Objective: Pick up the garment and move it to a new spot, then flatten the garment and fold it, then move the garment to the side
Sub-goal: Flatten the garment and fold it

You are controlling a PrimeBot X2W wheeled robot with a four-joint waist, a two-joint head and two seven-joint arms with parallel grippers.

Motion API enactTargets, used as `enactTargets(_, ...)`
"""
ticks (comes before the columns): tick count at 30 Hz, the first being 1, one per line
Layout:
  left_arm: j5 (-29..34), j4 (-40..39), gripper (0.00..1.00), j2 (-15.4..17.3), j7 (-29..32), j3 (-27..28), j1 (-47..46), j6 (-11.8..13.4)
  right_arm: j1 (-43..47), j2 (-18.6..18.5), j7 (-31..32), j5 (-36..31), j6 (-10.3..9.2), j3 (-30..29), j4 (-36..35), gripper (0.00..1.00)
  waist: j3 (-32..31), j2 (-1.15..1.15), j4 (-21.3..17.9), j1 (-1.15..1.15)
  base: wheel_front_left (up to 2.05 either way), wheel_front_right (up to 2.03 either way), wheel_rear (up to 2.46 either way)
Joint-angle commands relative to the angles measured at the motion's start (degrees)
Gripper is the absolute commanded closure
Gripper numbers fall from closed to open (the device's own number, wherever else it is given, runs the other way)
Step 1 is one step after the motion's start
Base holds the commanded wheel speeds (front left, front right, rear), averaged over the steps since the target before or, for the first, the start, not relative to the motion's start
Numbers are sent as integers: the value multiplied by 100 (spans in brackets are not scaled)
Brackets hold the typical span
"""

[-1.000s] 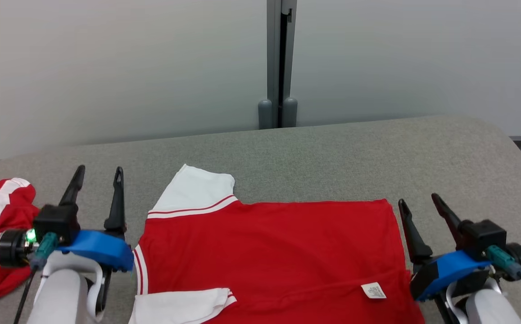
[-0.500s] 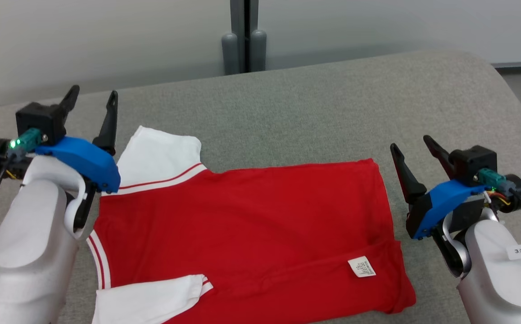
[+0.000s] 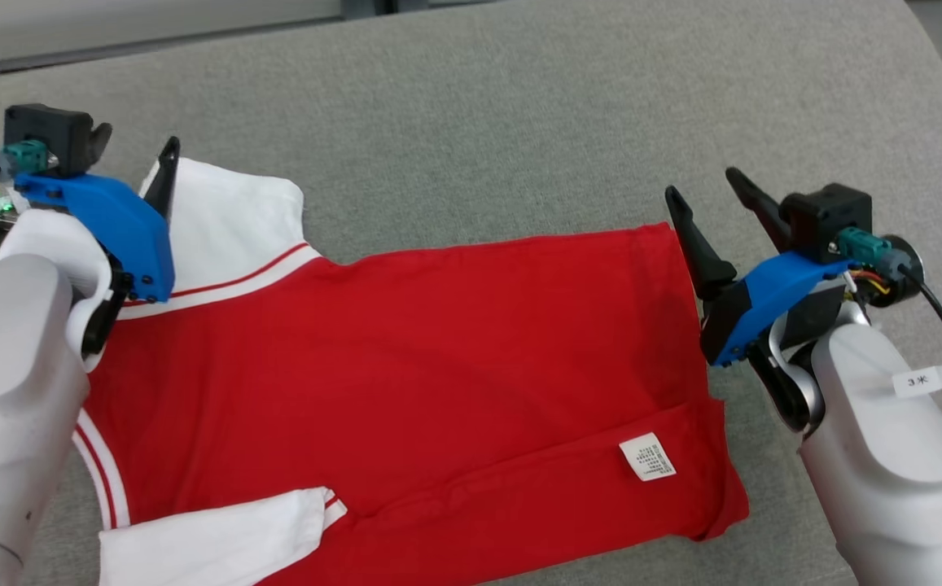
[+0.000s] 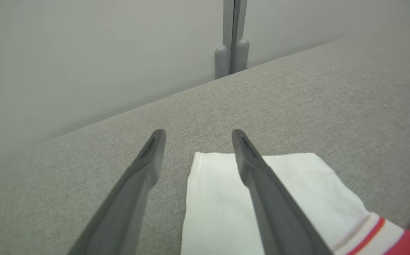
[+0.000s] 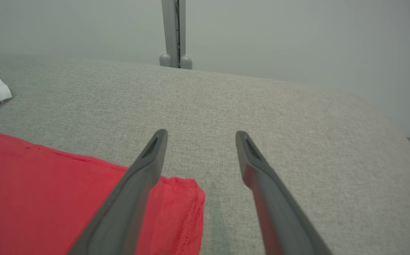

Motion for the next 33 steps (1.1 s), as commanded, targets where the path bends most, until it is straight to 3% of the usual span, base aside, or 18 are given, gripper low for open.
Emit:
enactTargets(1,-139,108,0,66,51,-124,-178,-3,-177,9,-69,41,1,60,42,0,121,-2,-40,-1,0,0,0)
enactTargets(16,-1217,765,0,164,460,-859,-498,-3,-602,61,-305,202,1,359,290,0,472,-2,-237,-1,0,0,0)
enactTargets(23,-1810,825,0,139,923,-1089,-395,-4,-669,35,-364,284,1,454,378,0,527,-2,-280,-1,0,0,0)
enactTargets(24,-1886,834,14,137,966,-1110,-383,-4,-669,16,-365,297,1,460,393,0,527,-2,-278,-1,0,0,0)
enactTargets(25,-1943,848,35,145,987,-1131,-384,-4,-670,1,-372,308,1,468,409,0,526,-2,-278,-1,0,0,0)
enactTargets(26,-1943,848,35,145,987,-1131,-384,-4,-670,1,-372,308,1,468,409,0,526,-2,-278,-1,0,0,0)
enactTargets(27,-1988,873,100,180,997,-1223,-391,-3,-680,-24,-365,326,1,489,436,0,523,-2,-284,-1,0,0,0)
enactTargets(33,-2121,761,100,284,680,-1310,-451,-3,-639,-54,-286,446,1,593,497,0,465,-2,-278,-1,0,0,0)
